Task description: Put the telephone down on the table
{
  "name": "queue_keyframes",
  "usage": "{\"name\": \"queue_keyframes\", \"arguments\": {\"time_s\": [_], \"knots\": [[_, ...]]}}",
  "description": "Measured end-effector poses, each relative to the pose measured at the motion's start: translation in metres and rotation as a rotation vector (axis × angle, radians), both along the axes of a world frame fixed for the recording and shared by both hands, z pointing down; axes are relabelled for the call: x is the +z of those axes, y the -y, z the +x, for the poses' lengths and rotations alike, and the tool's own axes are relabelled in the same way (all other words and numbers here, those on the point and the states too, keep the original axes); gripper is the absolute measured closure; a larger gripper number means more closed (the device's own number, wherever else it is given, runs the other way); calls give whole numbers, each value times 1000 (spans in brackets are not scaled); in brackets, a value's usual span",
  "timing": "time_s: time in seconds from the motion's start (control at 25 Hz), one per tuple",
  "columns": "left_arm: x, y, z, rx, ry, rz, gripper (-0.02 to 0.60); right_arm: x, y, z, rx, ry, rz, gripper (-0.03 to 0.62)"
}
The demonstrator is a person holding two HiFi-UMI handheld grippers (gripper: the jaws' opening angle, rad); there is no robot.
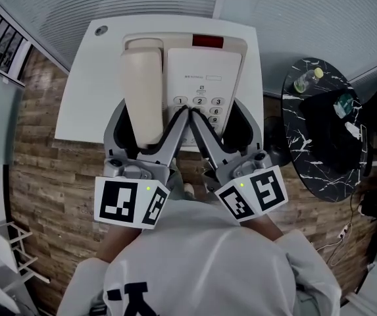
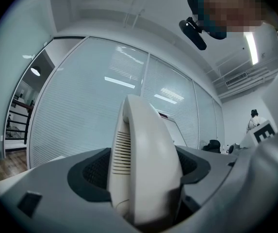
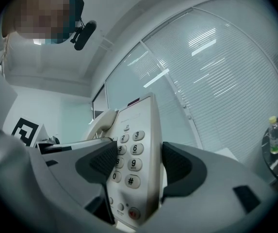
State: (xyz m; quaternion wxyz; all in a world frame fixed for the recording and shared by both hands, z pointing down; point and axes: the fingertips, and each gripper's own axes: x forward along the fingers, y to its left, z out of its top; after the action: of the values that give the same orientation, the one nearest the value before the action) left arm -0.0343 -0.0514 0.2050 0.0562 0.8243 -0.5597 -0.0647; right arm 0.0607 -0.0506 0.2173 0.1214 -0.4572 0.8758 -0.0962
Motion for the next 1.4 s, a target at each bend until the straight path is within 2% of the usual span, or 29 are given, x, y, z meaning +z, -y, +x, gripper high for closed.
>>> {"name": "queue_keyframes", "arguments": {"time_s": [0.52,0.92,1.4], "knots": [[1,104,-27,60,-6,-13,195,1,98,-28,63,-2,-16,299],[8,162,-49,99,-24,-51,195,6,152,-50,110,-8,-36,299],[21,184,-53,104,-22,-83,195,18,172,-53,119,-4,-65,299]]}}
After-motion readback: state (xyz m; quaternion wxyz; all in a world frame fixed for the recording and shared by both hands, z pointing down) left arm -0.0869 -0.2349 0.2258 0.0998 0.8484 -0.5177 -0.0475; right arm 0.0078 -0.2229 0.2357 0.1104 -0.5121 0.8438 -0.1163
